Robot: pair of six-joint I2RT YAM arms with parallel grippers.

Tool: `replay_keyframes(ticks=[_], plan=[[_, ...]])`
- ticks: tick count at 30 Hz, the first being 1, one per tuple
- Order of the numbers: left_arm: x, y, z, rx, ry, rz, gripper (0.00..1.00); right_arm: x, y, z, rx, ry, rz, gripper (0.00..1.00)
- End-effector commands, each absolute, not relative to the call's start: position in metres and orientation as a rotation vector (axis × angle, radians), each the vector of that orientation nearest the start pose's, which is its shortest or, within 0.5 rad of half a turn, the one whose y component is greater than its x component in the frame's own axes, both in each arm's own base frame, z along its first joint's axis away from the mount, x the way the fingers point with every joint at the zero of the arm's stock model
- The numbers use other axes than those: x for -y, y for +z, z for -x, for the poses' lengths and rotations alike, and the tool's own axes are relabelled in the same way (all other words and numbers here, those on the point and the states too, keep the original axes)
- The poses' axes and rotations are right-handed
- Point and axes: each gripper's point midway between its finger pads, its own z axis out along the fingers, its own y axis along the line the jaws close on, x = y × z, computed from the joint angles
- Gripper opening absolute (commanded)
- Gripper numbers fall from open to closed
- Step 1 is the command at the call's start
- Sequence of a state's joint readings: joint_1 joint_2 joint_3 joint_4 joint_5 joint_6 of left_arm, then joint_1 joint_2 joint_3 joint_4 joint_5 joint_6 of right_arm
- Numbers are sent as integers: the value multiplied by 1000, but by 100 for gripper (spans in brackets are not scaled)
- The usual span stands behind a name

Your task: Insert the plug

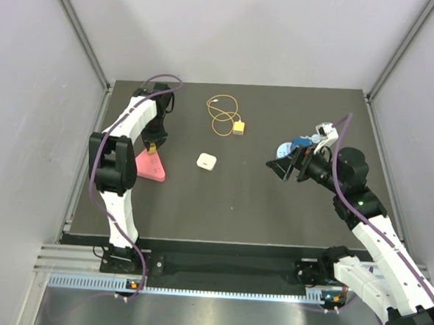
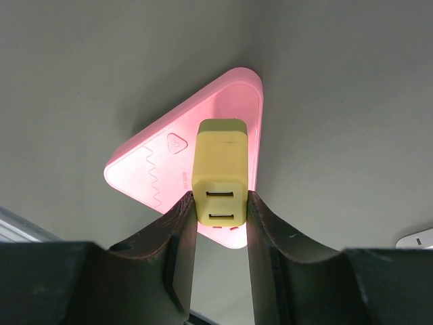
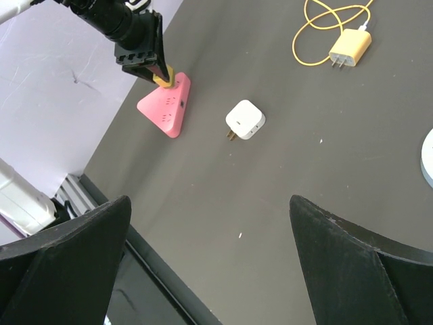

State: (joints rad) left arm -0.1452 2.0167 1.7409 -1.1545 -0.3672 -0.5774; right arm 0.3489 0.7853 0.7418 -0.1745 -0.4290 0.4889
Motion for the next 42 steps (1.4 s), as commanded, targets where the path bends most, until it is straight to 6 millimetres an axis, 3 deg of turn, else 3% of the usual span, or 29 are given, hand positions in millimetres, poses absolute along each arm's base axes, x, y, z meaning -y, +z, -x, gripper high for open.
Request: replay_keyframes(ticks=[1,6,11,34,42], plan=[[10,90,-386,-2808,452,657,0,-182,295,-245,-1778,951,218,100],[7,87,-387,-2809,475,664,0,-179,297,-245,-1772,928,219,100],[2,97,-385,-2785,506,671,0,-178,295,-246,-1779,913,221,100],[11,107,-380,-2754,400,778,0,-176,294,-244,-1780,904,222,100],[7,111,-374,-2752,436,803,0,-176,297,-244,-1775,903,230,100]])
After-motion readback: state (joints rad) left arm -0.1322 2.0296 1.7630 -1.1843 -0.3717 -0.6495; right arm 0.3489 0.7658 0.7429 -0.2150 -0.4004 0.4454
